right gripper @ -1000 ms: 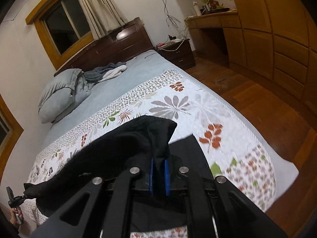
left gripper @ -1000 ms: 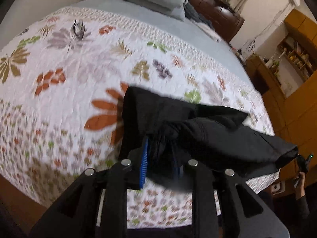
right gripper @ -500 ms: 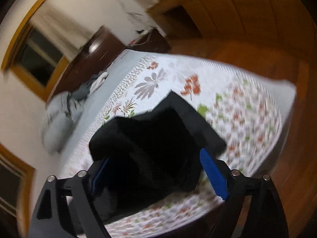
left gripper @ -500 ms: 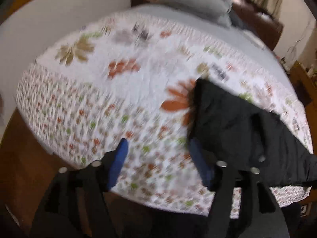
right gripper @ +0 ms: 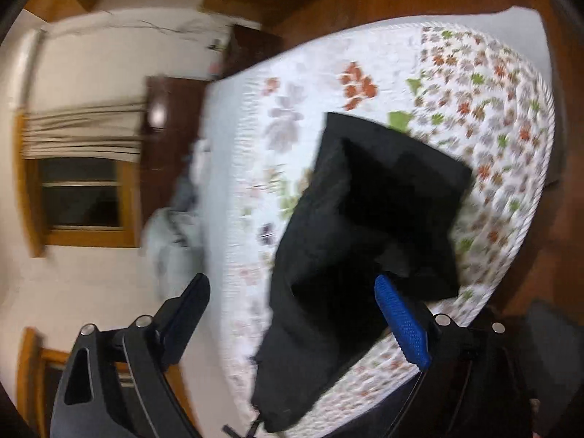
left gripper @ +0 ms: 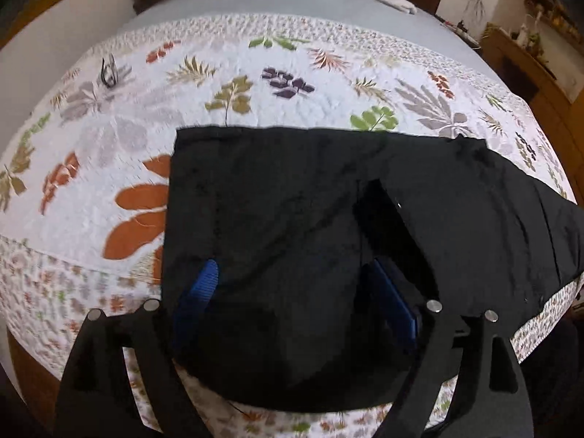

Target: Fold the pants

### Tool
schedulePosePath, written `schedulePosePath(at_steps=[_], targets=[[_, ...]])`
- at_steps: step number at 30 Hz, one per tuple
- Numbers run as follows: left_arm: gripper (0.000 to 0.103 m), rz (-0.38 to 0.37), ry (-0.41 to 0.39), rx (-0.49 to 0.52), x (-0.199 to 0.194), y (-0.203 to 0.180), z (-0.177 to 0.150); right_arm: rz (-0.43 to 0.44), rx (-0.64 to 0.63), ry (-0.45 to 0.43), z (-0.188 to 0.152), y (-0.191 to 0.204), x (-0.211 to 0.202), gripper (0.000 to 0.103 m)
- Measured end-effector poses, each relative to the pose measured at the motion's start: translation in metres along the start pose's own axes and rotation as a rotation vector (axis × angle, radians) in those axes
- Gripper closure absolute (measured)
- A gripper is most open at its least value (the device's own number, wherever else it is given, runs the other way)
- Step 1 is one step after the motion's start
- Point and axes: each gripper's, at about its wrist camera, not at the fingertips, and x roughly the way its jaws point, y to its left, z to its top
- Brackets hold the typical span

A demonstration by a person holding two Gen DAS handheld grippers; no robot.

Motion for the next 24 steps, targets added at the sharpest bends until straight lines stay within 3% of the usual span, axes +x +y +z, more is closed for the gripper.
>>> schedulePosePath(at_steps=[1,3,5,6,8,9,11,14,16,18,20,22,24], targets=[[0.015,-0.001,-0.001,-0.005,0.002,0.000,-0.001,-0.023,-0.017,0.016,0.005,0.004,0.009,0.072],[0.014,0.005,0.004,-0.006,0.006,-0.002,-0.001,-0.103,-0.120,0.027,0.014,0.031,0.023,0.096],[0.013,0.022,0.023,0.010,0.012,-0.007,0.000,-0.045,-0.332,-0.013,0.005,0.093,0.018,0.097],[0.013,0.028,0.028,0.018,0.012,-0.008,0.001,0.054,-0.498,-0.057,-0.012,0.131,0.004,0.097],[0.013,0.025,0.035,0.014,0.012,-0.007,0.002,0.191,-0.706,-0.156,-0.041,0.156,-0.021,0.098],[0.013,0.025,0.037,0.013,0.012,-0.006,0.002,0.195,-0.725,-0.185,-0.046,0.153,-0.025,0.098],[0.012,0.024,0.038,0.008,0.013,-0.006,0.002,0.170,-0.587,-0.191,-0.034,0.104,-0.015,0.098],[0.011,0.036,0.044,0.020,0.016,-0.008,0.001,0.026,-0.340,-0.161,-0.011,0.001,0.024,0.097],[0.011,0.042,0.055,0.027,0.016,-0.009,0.002,-0.032,-0.272,-0.122,-0.009,-0.045,0.043,0.097],[0.011,0.039,0.067,0.028,0.017,-0.008,0.004,-0.011,-0.199,-0.119,-0.006,-0.072,0.047,0.097],[0.011,0.037,0.073,0.031,0.017,-0.008,0.004,0.033,-0.143,-0.109,-0.005,-0.083,0.048,0.088],[0.011,0.039,0.073,0.031,0.017,-0.008,0.004,0.052,-0.136,-0.101,-0.004,-0.082,0.050,0.069],[0.011,0.040,0.071,0.022,0.017,-0.008,0.004,0.045,-0.135,-0.098,-0.001,-0.076,0.049,0.062]])
